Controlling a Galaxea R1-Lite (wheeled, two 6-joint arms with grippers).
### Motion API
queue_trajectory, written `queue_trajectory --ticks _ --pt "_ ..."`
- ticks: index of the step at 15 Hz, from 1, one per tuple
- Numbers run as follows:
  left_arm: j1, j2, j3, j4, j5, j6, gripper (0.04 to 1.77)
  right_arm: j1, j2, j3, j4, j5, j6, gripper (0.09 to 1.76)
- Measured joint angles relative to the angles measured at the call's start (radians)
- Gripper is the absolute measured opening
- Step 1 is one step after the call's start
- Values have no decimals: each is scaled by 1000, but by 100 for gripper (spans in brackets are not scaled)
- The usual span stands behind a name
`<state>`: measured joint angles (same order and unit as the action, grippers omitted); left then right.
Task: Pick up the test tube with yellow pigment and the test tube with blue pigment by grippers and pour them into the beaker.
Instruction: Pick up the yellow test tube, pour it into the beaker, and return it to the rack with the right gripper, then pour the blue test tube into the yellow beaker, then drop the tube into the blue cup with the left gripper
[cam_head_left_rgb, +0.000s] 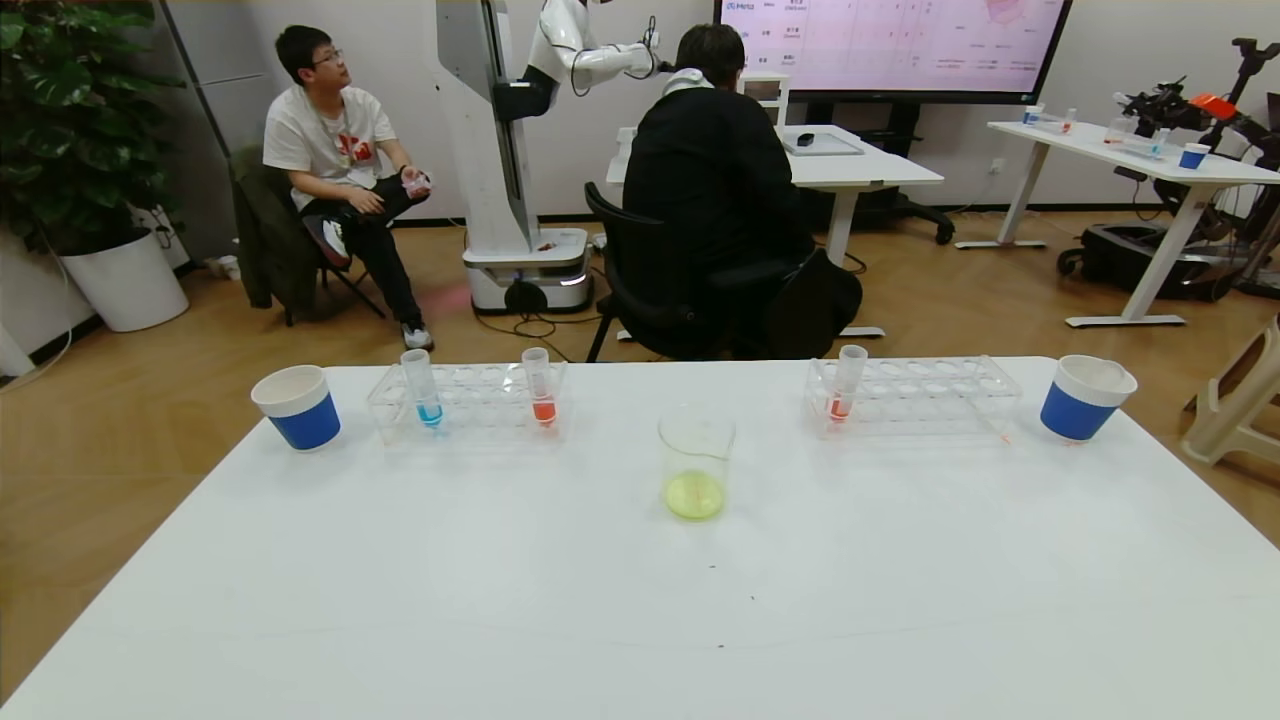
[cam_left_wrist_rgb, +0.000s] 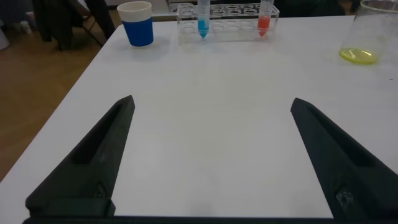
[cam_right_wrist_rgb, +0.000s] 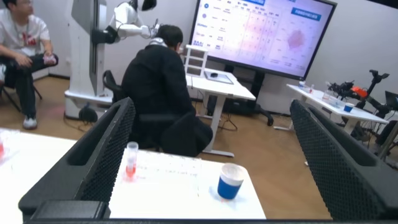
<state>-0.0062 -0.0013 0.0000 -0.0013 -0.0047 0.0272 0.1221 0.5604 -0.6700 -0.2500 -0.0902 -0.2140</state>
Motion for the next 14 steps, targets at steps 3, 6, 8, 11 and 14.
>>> queue_trajectory --ticks 3,6,8,11,14 --pt "0 0 0 0 0 0 175 -19 -177 7 209 77 -58 174" --pt "0 0 0 0 0 0 175 -80 -303 35 278 122 -65 174" --pt "0 0 0 0 0 0 175 -96 -378 95 289 121 -61 174" --pt "0 0 0 0 0 0 175 -107 -495 228 286 120 -15 174" --pt "0 0 0 0 0 0 175 -111 -546 365 266 127 147 174"
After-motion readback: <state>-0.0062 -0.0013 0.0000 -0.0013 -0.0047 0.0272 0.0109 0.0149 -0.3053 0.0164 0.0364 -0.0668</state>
